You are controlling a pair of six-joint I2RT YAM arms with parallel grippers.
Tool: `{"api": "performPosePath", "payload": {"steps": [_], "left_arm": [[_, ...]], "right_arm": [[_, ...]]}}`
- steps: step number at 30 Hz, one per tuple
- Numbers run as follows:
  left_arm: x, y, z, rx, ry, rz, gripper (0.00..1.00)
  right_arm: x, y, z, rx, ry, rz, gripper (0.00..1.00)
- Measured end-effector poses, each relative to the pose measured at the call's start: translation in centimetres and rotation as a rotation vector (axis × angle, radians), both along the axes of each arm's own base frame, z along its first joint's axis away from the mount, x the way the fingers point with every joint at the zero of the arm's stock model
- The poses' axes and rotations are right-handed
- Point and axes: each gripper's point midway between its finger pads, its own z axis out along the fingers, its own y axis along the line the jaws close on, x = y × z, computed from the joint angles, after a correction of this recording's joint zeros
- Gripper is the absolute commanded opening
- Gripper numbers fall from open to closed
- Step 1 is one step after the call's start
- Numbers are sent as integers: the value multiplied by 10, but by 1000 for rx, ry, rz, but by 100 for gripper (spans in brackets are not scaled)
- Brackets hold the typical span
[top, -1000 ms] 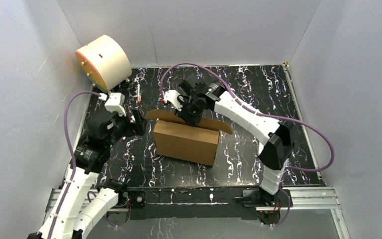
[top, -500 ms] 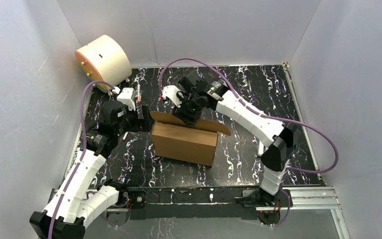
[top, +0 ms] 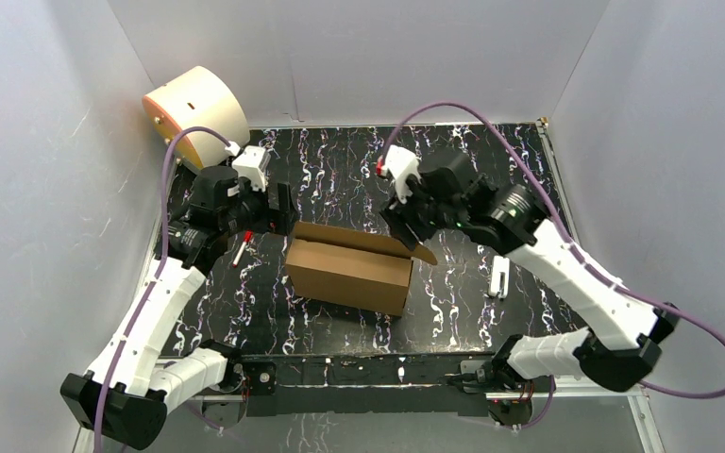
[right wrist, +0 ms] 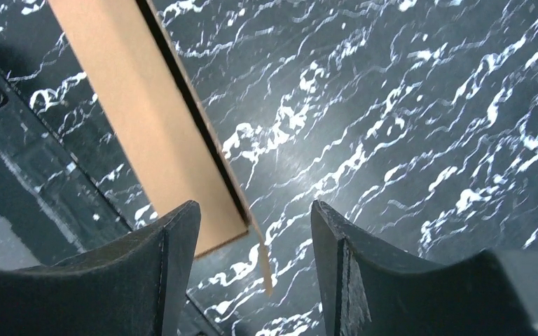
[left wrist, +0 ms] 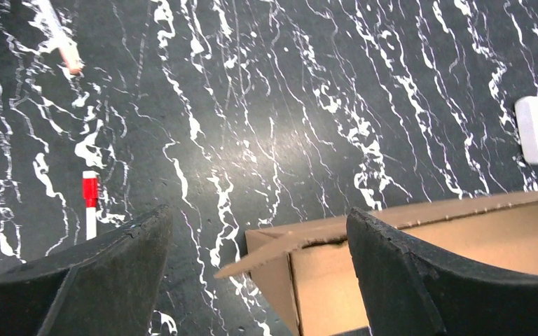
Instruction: Fold the paper box
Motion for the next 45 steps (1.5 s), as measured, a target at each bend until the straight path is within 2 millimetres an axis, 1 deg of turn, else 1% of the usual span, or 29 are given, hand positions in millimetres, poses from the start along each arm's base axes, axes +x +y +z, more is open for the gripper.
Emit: {"api": "performPosePath", "payload": {"steps": [2,5,8,13,14,18,20,24,27,30,33,38,45], "left_arm": [[-3,-4,-5,-3,24,-30,90],[-6,-9,-6,-13,34,-57,90],[-8,-10,-7,-15,45,-67,90],[-11,-11,-8,-14,54,-80,90],[-12,-11,-8,-14,59,-82,90],[-14,-13,-11,-18,75,-97,90],[-14,-15,-12,-21,81,-105,90],[-15,-18,-12,-27,89,-124,89],[-18,-20,-13,-32,101,-139,89],[-22,-22,-15,-40,118,-155,88],[-24,-25,-16,-48,129,-170,87],[-25,-31,-20,-64,157,-200,86],[-29,-36,-20,-89,177,-222,87]], "right_arm": [[-11,-11,-6,18,26,-23,69],[-26,-21,-23,24,76,-32,71],[-32,-27,-38,9,111,-56,70],[-33,-37,-49,-15,127,-107,65],[-33,-39,-50,-17,126,-116,63],[-35,-45,-54,-21,131,-142,50],[-34,-46,-58,-28,140,-157,45],[-36,-48,-64,-38,159,-177,32],[-38,-49,-69,-40,178,-191,25],[-39,-50,-70,-36,191,-205,19],[-40,-50,-70,-29,203,-220,9],[-37,-53,-70,-29,196,-256,5],[-28,-56,-71,-41,173,-306,4]]}}
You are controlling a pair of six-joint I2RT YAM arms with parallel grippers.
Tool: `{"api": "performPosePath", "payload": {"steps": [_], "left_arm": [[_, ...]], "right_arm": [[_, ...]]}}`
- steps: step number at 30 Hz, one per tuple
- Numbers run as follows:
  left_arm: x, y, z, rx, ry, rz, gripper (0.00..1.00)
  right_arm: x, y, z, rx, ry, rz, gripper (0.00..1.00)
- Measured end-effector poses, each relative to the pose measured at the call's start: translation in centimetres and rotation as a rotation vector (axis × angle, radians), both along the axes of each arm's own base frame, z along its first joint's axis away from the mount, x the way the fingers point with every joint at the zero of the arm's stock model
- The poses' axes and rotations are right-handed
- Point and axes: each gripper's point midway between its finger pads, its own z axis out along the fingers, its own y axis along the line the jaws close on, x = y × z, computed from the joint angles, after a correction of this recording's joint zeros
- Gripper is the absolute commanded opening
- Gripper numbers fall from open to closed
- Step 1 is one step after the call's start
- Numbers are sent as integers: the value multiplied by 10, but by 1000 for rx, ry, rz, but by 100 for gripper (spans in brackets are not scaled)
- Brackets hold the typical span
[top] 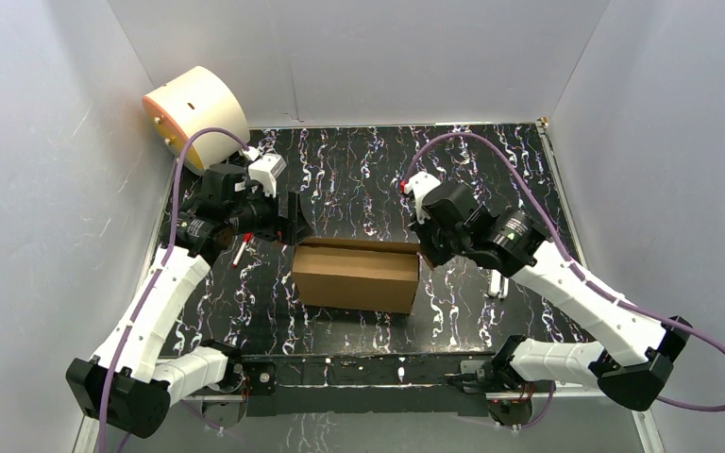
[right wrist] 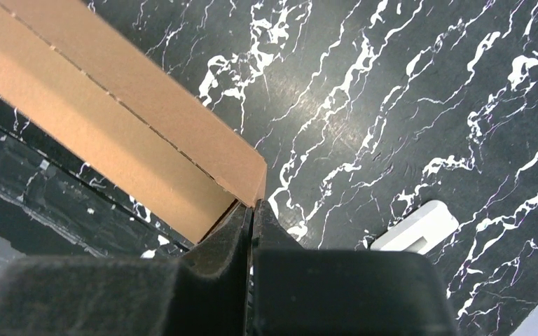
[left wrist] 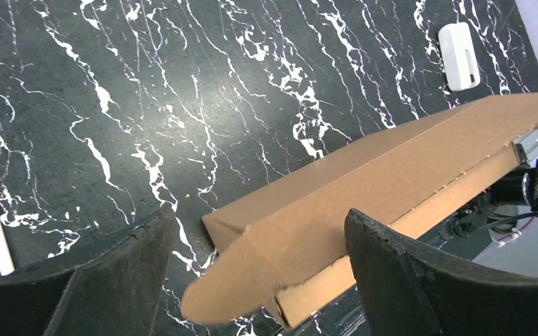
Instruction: Fold the paper box
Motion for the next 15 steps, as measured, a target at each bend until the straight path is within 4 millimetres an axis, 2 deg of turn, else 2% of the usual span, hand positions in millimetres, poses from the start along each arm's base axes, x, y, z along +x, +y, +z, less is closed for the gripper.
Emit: {"api": "performPosePath", "payload": {"steps": [6,15], "left_arm": [[-5,0,0,-2,22,0,89],[-2,26,16,96,-85,78,89]], "right_arm": [[13,8,0,-4,-35,-5,4],[20,6,0,-38,-69,9,4]]}}
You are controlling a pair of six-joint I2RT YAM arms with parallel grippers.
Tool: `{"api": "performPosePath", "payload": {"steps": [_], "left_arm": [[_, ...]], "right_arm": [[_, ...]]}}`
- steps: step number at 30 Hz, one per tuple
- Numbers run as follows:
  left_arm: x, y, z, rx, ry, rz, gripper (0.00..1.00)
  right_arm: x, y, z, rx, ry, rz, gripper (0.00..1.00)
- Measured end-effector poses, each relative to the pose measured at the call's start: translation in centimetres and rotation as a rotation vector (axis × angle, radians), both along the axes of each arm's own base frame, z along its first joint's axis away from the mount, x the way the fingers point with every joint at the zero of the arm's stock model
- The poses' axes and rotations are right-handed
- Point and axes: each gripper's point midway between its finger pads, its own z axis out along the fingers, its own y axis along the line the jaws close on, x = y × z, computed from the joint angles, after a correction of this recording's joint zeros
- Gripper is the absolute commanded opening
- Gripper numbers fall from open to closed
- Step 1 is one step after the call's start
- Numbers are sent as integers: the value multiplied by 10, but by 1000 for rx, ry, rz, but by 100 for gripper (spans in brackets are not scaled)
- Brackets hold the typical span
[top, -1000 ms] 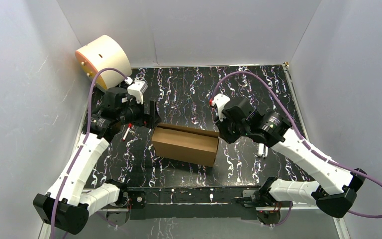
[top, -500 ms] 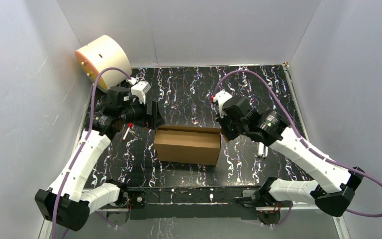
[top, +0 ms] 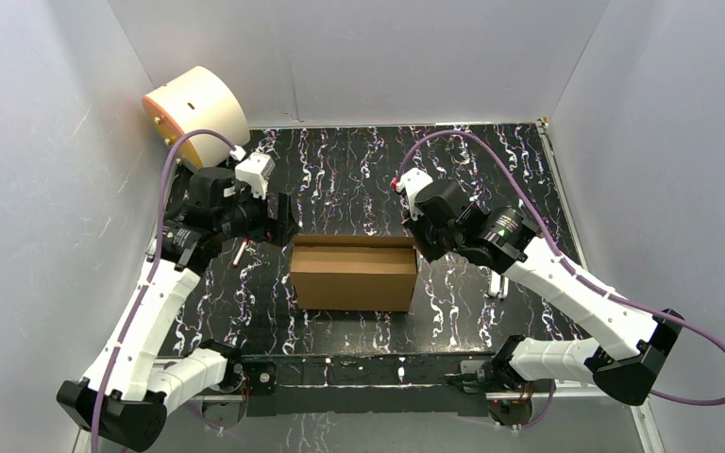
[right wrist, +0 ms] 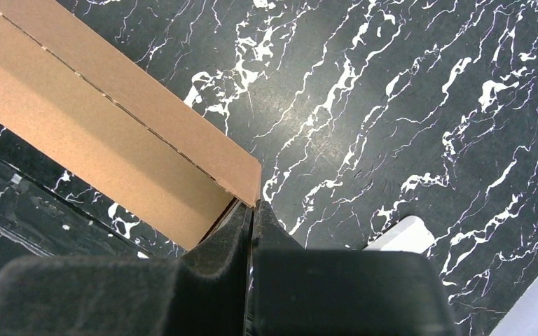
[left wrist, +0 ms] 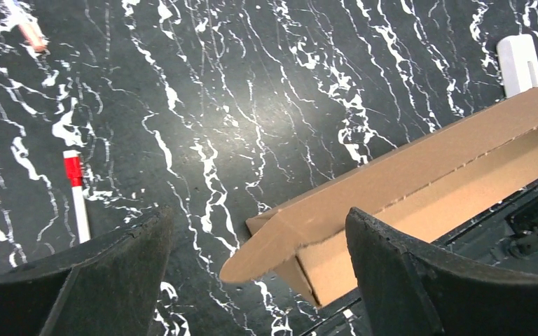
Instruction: Fold the paper box
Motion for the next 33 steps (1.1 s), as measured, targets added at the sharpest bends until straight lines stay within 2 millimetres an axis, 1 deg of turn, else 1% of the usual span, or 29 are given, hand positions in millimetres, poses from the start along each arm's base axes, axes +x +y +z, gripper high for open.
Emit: {"api": "performPosePath", "payload": {"steps": [7,10,15,19,22,26,29,33], "left_arm": [[-7,17,13,58,-82,31,89],[-11,21,17,79,-112,17,88],[-13,16,13,92,-108,-39,85],[-16,11,6,91,-73,-79,84],[-21,10,4,89,-59,-95,85],[-30,12,4,93,-51,-104,84],[-38,13,8,90,-65,-122,82],[-47,7,10,91,-75,-170,78]], "right_arm": [[3,-3,1,-22,-20,4,4],[3,-4,1,-24,-23,7,4],[3,-4,2,-22,-25,10,4],[3,-3,2,-21,-25,10,4],[2,-4,2,-20,-26,10,4],[2,-5,4,-14,-30,10,4],[1,-5,5,-9,-34,9,4],[1,-6,5,-8,-35,9,4]]}}
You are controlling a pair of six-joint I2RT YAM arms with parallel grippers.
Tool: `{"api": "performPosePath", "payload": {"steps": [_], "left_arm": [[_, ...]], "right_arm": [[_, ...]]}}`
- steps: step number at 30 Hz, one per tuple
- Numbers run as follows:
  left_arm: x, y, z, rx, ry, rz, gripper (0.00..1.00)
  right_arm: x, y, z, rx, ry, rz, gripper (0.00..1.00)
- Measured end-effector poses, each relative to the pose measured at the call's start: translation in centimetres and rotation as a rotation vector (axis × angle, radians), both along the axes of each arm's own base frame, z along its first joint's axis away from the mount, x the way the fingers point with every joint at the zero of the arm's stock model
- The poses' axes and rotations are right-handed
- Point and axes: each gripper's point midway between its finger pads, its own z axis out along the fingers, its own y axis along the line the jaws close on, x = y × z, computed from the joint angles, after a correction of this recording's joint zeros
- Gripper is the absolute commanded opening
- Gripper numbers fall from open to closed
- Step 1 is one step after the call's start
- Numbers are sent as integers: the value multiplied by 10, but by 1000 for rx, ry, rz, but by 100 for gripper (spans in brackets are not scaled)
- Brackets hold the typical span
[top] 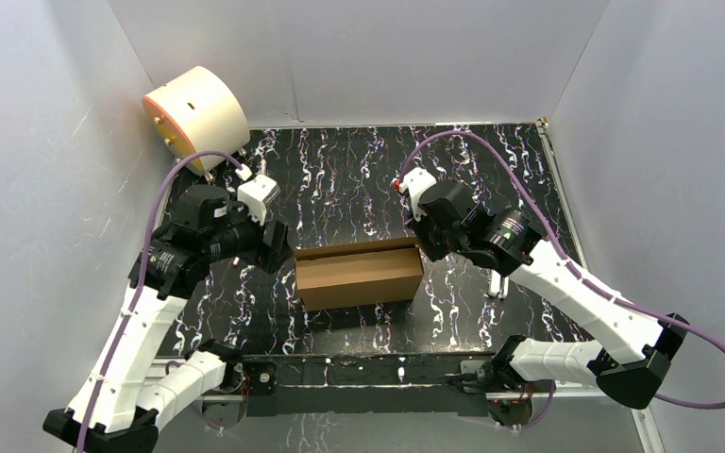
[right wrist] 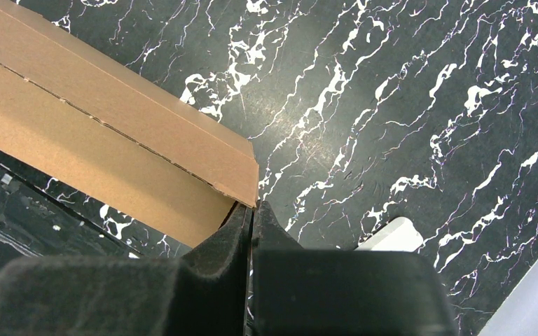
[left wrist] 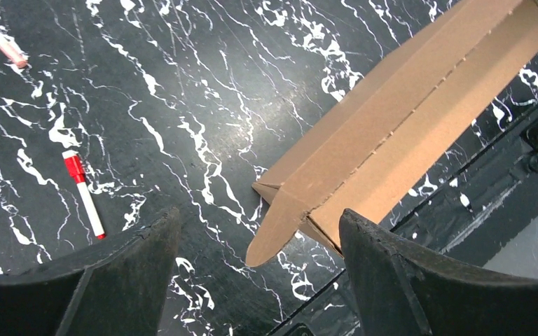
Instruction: Fold the paper box
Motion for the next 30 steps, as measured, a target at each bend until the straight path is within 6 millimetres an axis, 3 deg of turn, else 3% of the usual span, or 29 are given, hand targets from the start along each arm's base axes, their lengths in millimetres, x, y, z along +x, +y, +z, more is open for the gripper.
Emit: {"api": "performPosePath", "payload": {"steps": [4,11,22,30], "left_arm": [[-5,-6,-6,8,25,-41,73],[-4,-11,-13,14,59,-67,44],[6,-21,-35,-21,220,18,15],[12,-25,-31,-105,268,141,9]], "right_arm": [[0,0,0,0,0,-1,4],[1,1,-2,7,-2,-3,4],[-2,6,-2,48,27,-25,1],[-6,5,7,138,46,-114,0]]}}
